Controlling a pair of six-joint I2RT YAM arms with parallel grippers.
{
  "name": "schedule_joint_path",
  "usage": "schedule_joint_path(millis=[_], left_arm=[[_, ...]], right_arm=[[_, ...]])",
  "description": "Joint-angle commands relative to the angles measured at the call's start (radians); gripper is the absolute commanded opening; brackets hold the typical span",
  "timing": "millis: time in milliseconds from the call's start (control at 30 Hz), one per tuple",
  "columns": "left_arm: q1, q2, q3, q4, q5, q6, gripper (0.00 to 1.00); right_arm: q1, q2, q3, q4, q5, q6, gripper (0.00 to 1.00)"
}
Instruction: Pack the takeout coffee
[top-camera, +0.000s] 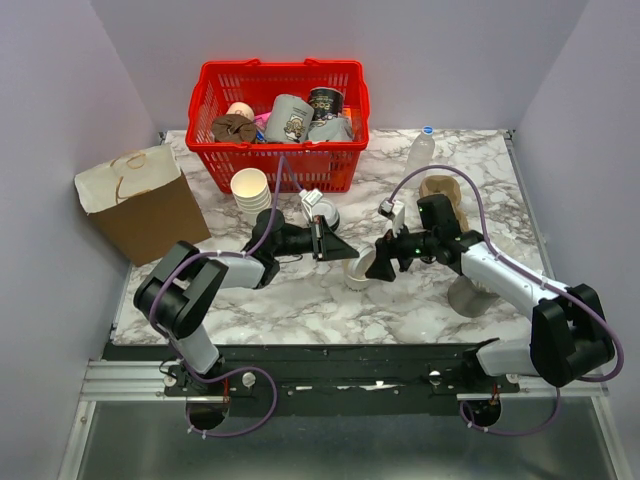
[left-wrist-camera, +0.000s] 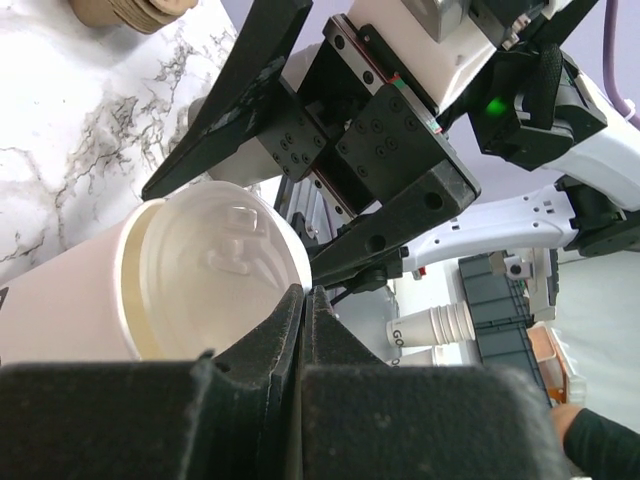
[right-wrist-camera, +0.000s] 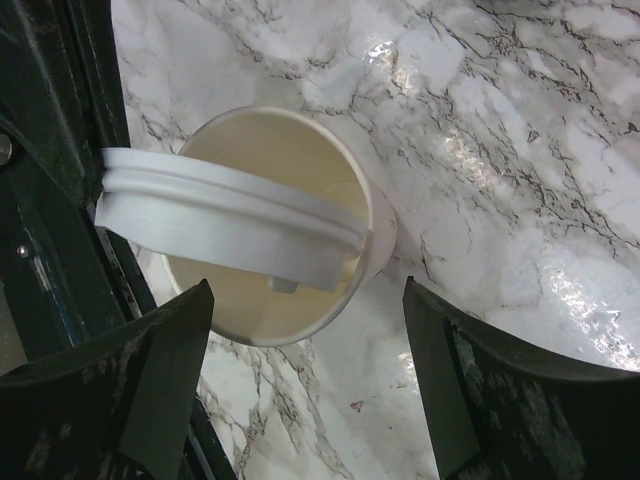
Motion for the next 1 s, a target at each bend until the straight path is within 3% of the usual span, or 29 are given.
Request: schedule_joint_path(millis=[0,400,967], left_arm=[[0.017,0.018,0.028,0.099,0.008,-0.006,0.1],[0.046,0.056,0.073,0.073,0.019,-0.011,0.28],[0.057,0.041,0.076,-0.075,0.005,0.095,0.38]], right_arm=[[-0.001,0.001,0.006,-0.011,0.019,-0.02,0.85],[-0.001,0.001,0.017,-0.009,-0.008,-0.029,0.86],[-0.003,-0.019,0.037,-0.028,-0.087,-0.061,0.87]])
